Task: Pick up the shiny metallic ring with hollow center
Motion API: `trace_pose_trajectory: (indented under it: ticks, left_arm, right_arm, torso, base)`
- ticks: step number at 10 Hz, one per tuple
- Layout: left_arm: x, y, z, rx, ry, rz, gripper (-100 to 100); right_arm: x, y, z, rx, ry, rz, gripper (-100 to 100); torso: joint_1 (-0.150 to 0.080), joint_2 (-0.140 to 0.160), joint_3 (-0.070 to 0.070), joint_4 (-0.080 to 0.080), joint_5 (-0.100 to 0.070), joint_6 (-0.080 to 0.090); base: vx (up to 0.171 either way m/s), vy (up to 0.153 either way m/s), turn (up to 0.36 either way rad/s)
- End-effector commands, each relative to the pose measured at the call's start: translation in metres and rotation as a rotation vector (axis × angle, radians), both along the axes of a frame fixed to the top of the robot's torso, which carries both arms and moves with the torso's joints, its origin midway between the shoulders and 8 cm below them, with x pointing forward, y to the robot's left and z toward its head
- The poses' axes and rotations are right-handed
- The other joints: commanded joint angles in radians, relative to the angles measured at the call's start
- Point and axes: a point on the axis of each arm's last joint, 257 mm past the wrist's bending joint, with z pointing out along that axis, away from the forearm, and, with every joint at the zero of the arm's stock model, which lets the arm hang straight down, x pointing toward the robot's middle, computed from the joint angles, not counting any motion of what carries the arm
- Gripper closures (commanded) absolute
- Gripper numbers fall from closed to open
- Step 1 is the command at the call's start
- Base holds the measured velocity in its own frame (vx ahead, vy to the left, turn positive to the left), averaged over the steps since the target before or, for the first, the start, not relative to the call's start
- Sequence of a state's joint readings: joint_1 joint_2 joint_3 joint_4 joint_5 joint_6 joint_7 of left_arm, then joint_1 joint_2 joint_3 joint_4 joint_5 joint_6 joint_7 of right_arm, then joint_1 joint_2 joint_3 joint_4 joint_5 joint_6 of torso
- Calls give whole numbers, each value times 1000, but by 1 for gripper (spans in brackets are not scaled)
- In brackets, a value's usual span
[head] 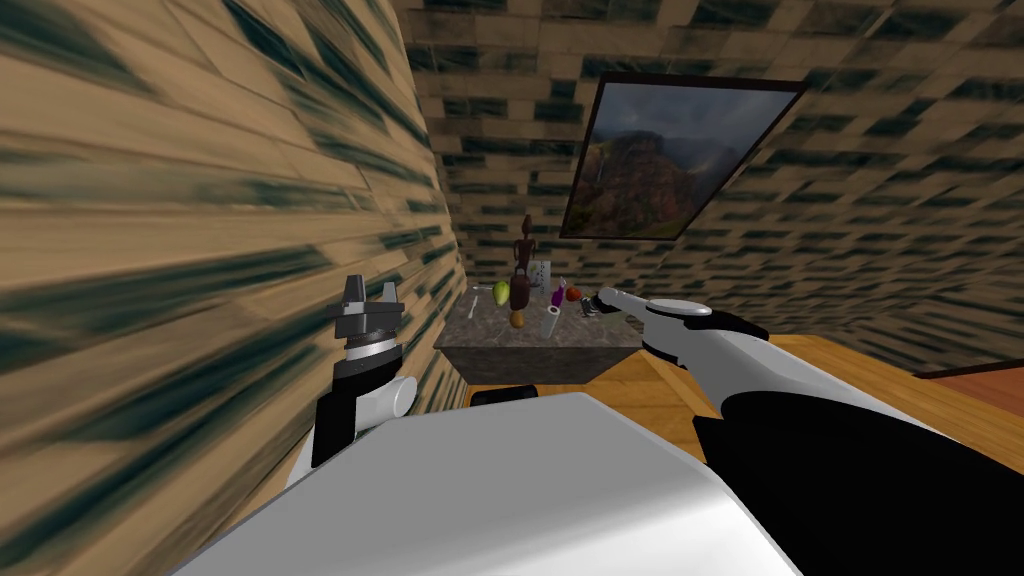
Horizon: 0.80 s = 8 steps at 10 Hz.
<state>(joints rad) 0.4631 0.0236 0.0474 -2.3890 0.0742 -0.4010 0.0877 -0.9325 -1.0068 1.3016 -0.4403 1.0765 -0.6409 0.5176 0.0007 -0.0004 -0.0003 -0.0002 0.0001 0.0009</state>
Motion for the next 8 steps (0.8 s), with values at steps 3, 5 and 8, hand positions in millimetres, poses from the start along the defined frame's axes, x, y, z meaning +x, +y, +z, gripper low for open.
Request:
trace_pose_trajectory:
  ticks: [3, 5, 8]
  left_arm:
    - [0, 0, 0, 0, 0, 0, 0]
    - [0, 0, 0, 0, 0, 0, 0]
    - [0, 0, 0, 0, 0, 0, 0]
  right_arm:
    - [-5, 2, -17, -2, 3, -5, -100]
    - [-6, 3, -19, -2, 6, -3, -100]
    - [-6, 2, -20, -4, 6, -4, 100]
  torso:
    - [-1, 1, 1, 0, 0, 0]
    - [-4, -3, -2, -1, -1, 0]
    - [-1, 1, 1, 1, -1, -1]
  base:
    - [23, -8, 12]
    - [39, -20, 23]
    - [0, 0, 0]
